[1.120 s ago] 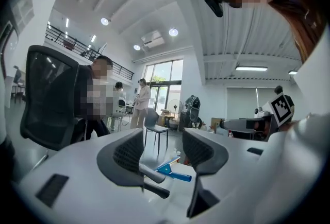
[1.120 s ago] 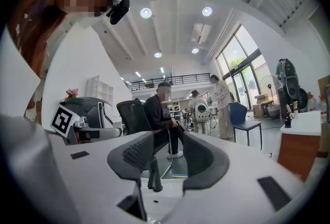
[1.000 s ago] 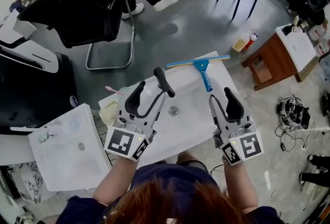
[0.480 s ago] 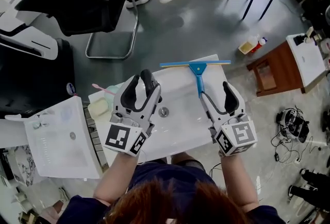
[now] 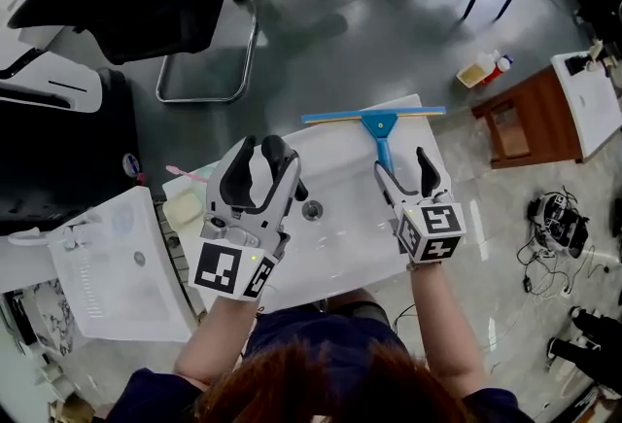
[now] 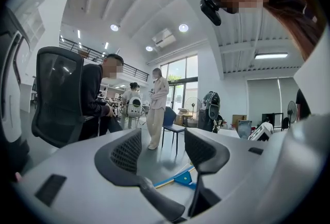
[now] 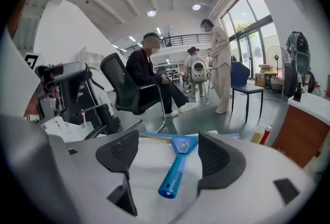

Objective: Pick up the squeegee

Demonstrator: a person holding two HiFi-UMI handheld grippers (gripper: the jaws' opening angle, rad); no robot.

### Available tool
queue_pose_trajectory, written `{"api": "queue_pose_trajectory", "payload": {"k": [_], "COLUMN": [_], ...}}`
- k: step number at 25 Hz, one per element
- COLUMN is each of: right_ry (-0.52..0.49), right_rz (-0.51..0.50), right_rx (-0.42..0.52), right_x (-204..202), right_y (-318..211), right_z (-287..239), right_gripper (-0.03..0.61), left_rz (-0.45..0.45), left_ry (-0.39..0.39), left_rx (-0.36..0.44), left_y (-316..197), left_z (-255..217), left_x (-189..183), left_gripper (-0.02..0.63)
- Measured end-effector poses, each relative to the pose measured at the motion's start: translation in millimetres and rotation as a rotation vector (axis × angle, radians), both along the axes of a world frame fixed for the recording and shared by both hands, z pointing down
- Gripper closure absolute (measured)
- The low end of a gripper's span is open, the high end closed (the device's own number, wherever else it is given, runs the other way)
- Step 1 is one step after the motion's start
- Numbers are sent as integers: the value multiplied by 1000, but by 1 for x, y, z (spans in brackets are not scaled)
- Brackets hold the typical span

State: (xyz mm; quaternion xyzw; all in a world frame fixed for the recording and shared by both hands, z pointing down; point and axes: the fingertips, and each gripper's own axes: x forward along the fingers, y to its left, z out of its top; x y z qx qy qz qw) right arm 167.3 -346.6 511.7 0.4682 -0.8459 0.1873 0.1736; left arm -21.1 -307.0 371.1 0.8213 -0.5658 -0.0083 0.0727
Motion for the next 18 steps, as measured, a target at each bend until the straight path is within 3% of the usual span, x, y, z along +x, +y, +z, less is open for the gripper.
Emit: {"api": "queue_pose_trajectory", "payload": {"k": [13,18], "right_ry": [121,139], "right_rz": [56,57], "right_rx": [-185,-231], "right_x": [-1,-3], "right_y": [-17,-19], "right_z": [97,118], "right_gripper": [242,323], "left_rz": [36,32], "left_ry": [-12,-16], "left_rx": [-23,-33], "left_y": [-16,-18], "left_z": [16,20], "left_x": [4,2], "left_gripper": [359,359]}}
